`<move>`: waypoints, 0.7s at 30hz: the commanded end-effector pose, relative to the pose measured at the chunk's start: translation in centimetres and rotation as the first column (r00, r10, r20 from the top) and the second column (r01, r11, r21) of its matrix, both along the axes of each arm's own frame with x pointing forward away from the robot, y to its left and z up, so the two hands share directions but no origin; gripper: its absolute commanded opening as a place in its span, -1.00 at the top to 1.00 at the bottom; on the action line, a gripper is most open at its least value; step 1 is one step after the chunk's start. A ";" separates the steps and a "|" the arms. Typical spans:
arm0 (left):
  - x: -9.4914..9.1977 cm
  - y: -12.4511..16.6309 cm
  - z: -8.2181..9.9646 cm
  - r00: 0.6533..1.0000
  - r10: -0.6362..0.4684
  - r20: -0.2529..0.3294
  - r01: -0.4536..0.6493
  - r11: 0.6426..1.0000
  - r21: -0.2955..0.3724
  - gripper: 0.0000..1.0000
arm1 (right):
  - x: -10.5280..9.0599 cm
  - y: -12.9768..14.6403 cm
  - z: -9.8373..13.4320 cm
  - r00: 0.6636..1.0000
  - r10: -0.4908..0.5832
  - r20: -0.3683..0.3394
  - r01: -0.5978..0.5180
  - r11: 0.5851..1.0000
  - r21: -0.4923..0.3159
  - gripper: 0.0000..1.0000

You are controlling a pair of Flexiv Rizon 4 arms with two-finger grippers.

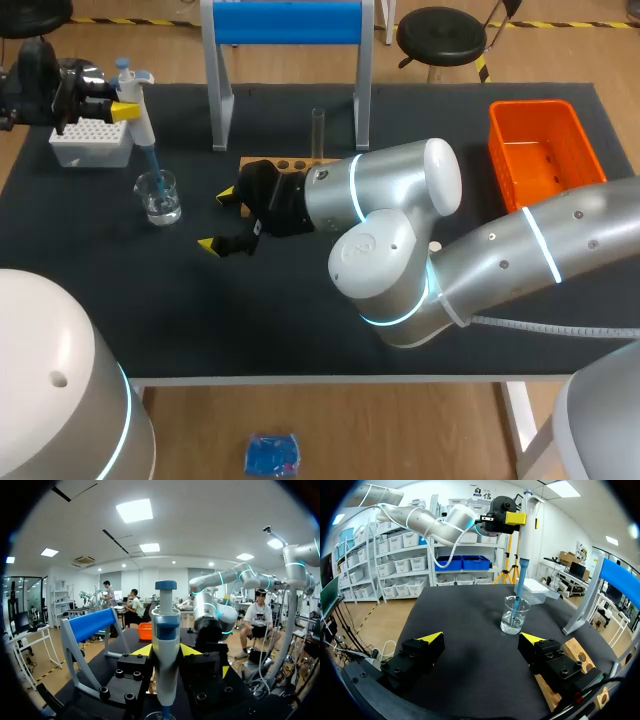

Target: Invert the test tube, pick up the pipette, mount the tip to pipette, aspirate from beaker and dispense into the tube, eject the tip, return the pipette, and cap with the stopper.

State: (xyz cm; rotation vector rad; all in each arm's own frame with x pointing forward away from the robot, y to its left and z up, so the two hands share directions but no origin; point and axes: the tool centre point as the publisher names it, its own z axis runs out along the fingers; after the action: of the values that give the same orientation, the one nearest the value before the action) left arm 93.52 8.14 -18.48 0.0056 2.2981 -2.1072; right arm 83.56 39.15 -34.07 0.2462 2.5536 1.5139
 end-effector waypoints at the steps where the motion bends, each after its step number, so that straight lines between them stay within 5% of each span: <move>1: 0.0 0.0 -0.1 1.000 0.000 0.001 0.000 1.000 0.000 1.00 | 0.0 0.1 -0.1 1.000 0.001 0.000 -0.001 1.000 0.003 -1.00; 21: 0.2 0.0 -0.8 1.000 0.000 -0.007 0.000 1.000 -0.003 1.00 | 0.0 0.1 -0.1 1.000 0.001 0.000 -0.001 1.000 0.003 -1.00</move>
State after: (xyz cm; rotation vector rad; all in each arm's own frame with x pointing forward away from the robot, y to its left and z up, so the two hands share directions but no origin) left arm 93.53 8.08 -19.14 -0.0067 2.2996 -2.1113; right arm 83.56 39.15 -34.08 0.2462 2.5536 1.5140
